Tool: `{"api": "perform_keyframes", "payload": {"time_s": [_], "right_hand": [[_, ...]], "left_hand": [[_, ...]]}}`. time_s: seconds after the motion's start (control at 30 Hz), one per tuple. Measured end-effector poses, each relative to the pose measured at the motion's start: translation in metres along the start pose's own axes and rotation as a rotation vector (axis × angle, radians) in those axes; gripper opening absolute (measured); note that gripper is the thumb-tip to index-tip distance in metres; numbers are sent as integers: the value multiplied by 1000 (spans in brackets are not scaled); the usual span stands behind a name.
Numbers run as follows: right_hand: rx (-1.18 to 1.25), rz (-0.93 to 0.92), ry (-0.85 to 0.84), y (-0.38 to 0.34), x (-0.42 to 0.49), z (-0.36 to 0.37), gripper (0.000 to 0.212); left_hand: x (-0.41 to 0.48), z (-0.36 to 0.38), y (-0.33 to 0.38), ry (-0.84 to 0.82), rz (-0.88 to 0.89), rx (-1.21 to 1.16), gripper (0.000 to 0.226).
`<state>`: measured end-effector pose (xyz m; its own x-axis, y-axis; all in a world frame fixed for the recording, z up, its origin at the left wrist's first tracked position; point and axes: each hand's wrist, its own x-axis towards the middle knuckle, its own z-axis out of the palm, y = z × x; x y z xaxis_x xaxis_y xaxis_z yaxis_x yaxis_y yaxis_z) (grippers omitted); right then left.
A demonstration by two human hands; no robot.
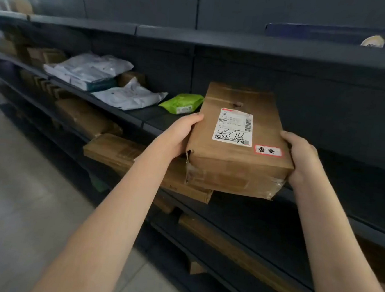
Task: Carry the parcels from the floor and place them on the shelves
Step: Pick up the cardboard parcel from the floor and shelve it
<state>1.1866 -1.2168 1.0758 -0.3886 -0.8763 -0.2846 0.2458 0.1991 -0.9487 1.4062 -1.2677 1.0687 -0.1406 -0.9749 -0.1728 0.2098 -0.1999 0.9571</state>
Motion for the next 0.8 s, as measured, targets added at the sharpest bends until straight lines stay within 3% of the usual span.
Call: {"api": "perform_keyframes", "payload": {"time_s": [0.17,0.3,0.43,0.53,0.67,0.8], "right_hand": [[96,-41,118,-13,55,52,47],[202,-102,230,-12,91,76,39],[217,-138,268,-10,119,85,4],[198,-156,313,-7,133,96,17],[138,-194,319,8,141,109,7],[132,-182,374,18,145,109,12]], "left_hand": [[99,-19,30,-121,-59,83,24],[167,-19,31,-180,-64,101,23],[214,-14,27,-222,-96,99,26],[242,-23,22,-229,-119,79,24],[264,-37,7,-239,-139,64,25],[271,-36,0,-283,-113,79,29]]}}
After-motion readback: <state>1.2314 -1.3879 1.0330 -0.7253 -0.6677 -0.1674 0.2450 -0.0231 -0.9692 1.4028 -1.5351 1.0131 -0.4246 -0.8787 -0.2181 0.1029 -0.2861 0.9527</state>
